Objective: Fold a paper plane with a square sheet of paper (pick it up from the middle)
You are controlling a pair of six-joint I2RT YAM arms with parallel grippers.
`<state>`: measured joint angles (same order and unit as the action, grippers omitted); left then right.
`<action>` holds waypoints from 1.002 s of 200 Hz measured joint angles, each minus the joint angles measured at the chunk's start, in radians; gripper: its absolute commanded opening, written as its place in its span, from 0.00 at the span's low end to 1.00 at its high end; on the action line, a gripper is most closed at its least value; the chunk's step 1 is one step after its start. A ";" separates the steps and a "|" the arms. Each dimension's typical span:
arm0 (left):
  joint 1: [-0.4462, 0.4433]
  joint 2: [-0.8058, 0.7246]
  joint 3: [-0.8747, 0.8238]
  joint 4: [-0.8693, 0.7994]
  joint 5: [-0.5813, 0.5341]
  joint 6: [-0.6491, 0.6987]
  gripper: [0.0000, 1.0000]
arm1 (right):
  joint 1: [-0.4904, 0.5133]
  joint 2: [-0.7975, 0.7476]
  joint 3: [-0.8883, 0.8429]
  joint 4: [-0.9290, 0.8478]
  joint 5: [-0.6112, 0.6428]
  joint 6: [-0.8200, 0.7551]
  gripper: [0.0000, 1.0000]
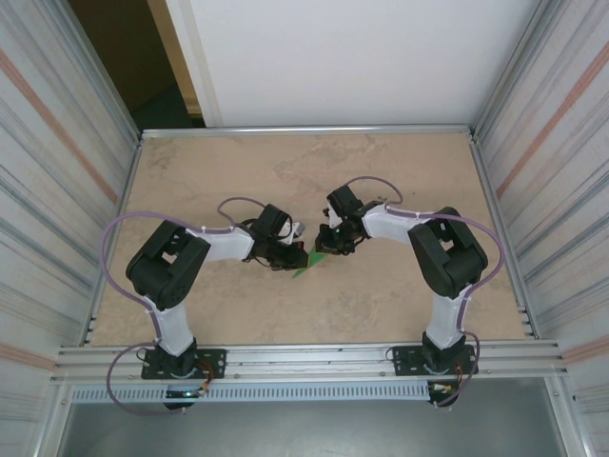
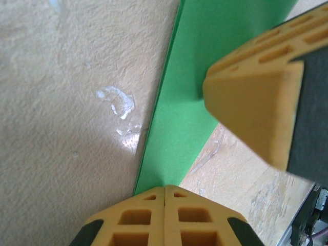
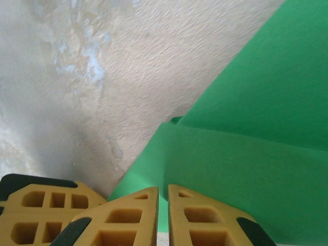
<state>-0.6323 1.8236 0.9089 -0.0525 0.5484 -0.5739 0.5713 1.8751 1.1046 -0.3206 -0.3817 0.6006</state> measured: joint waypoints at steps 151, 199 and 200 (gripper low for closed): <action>0.000 0.014 0.113 -0.016 0.008 -0.007 0.06 | -0.048 0.003 -0.048 0.067 -0.032 -0.003 0.09; -0.001 0.085 0.124 -0.042 0.003 -0.008 0.05 | -0.050 0.003 -0.051 0.077 -0.038 -0.004 0.09; -0.001 0.086 0.124 -0.043 0.003 -0.008 0.05 | -0.050 0.003 -0.051 0.077 -0.039 -0.004 0.09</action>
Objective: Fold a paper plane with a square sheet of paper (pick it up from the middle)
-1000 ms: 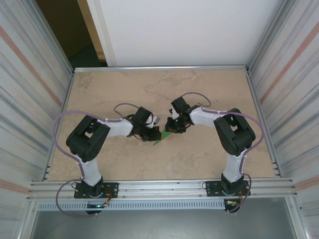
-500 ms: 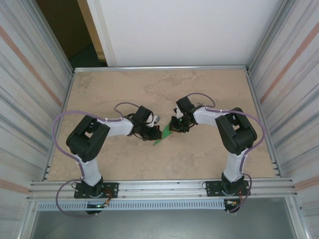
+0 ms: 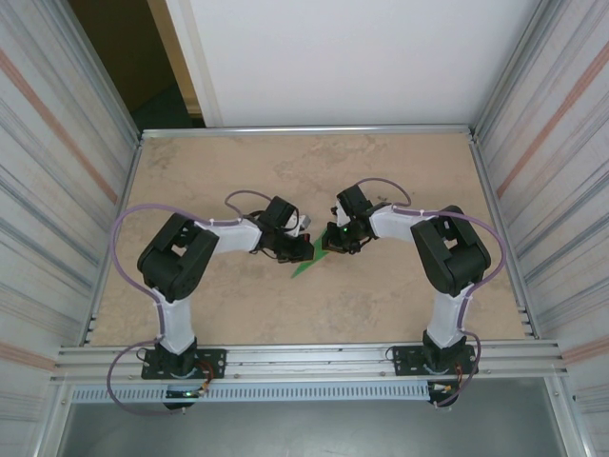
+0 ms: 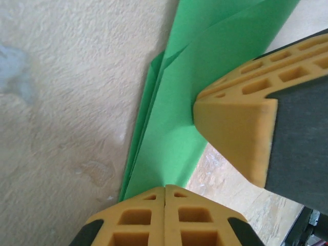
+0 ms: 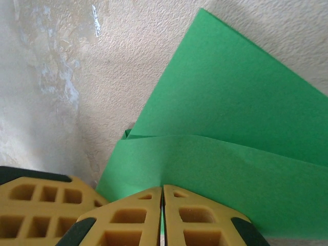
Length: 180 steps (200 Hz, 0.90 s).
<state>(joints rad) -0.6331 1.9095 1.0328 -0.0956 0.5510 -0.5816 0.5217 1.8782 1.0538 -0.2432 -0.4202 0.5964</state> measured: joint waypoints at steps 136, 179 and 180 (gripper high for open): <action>-0.002 -0.004 -0.008 0.003 -0.024 0.000 0.02 | -0.287 -0.001 -0.081 0.146 -0.139 -0.006 0.09; -0.002 -0.004 -0.007 0.003 -0.021 0.000 0.03 | -0.305 -0.059 -0.071 0.100 -0.066 -0.018 0.09; -0.002 -0.004 -0.007 0.003 -0.021 0.000 0.02 | -0.305 -0.062 -0.071 0.099 -0.066 -0.018 0.09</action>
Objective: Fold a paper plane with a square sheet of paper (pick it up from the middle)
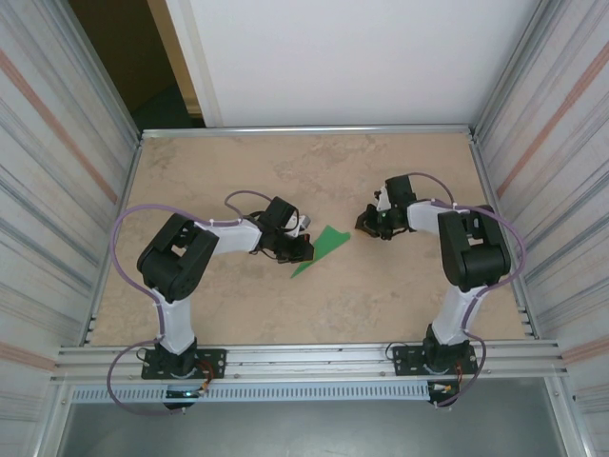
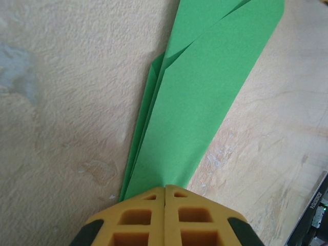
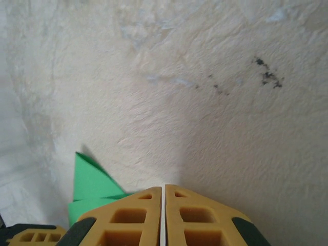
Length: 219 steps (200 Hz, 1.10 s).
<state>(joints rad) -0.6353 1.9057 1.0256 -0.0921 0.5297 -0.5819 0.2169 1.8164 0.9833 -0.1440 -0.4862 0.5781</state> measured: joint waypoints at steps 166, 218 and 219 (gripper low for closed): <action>0.000 -0.021 0.000 -0.004 0.013 -0.035 0.07 | 0.276 0.061 0.019 0.003 -0.023 0.038 0.03; -0.002 -0.033 0.003 0.031 0.042 -0.022 0.06 | 0.259 0.090 0.042 -0.002 -0.071 0.014 0.02; -0.002 -0.033 0.004 0.031 0.043 -0.021 0.06 | 0.259 0.091 0.043 -0.002 -0.072 0.013 0.02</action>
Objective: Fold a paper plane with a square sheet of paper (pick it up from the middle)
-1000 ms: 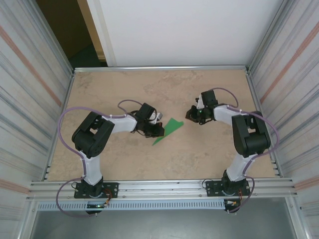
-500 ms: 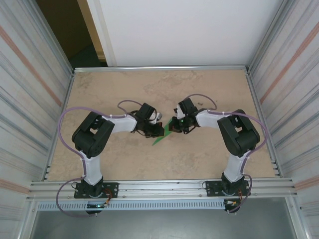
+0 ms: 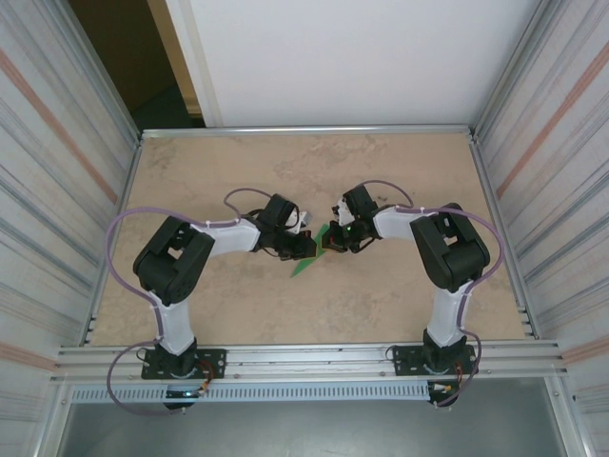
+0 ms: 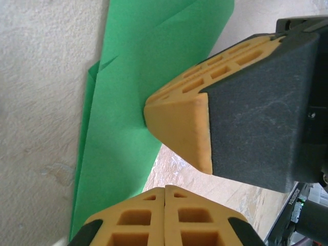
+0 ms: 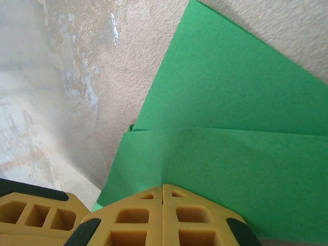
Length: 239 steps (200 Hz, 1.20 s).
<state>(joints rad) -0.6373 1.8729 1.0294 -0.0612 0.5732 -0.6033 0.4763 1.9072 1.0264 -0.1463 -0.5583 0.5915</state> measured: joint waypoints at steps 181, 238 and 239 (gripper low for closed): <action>0.010 -0.113 -0.208 0.008 -0.013 -0.025 0.06 | -0.032 0.049 0.055 -0.065 -0.075 -0.081 0.02; 0.055 -0.293 -0.364 -0.047 -0.010 -0.054 0.13 | -0.034 0.051 0.078 -0.110 -0.085 -0.129 0.09; 0.056 -0.298 -0.364 -0.048 -0.011 -0.053 0.13 | -0.033 0.051 0.079 -0.112 -0.085 -0.129 0.09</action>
<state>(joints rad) -0.5812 1.5749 0.6651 -0.1097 0.5621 -0.6559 0.4431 1.9583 1.1049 -0.2581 -0.6434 0.4629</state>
